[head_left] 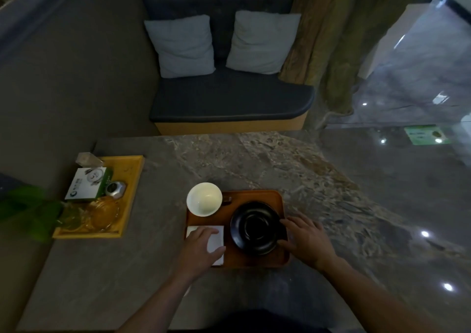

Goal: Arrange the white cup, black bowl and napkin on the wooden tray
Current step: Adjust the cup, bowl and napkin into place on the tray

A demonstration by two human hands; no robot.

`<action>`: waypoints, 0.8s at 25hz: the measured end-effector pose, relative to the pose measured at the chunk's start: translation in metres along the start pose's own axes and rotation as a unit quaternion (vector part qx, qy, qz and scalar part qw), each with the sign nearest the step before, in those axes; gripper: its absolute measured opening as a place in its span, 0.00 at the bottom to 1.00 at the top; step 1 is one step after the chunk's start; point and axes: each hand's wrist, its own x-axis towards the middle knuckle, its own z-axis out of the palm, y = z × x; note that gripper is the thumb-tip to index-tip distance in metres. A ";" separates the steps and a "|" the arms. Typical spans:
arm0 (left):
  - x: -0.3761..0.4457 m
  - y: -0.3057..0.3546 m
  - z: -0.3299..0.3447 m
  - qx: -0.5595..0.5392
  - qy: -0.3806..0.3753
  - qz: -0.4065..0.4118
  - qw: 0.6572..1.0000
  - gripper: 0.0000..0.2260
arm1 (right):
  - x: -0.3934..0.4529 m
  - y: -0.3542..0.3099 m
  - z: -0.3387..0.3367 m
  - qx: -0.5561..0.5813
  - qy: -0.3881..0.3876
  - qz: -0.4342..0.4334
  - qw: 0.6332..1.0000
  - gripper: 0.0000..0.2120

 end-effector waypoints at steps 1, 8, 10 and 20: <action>0.000 0.005 0.003 0.015 0.000 0.004 1.000 0.21 | -0.002 0.004 0.000 0.000 -0.002 -0.009 1.000 0.33; 0.003 0.024 0.010 0.061 -0.036 -0.005 0.997 0.28 | 0.000 0.012 0.003 0.001 -0.029 -0.031 0.999 0.39; 0.007 0.024 0.011 0.070 -0.046 0.007 0.996 0.29 | 0.003 0.010 0.010 0.007 -0.035 -0.026 0.999 0.41; 0.020 0.013 0.035 0.103 -0.058 0.033 0.992 0.43 | 0.007 0.001 0.040 0.011 -0.049 0.015 0.999 0.52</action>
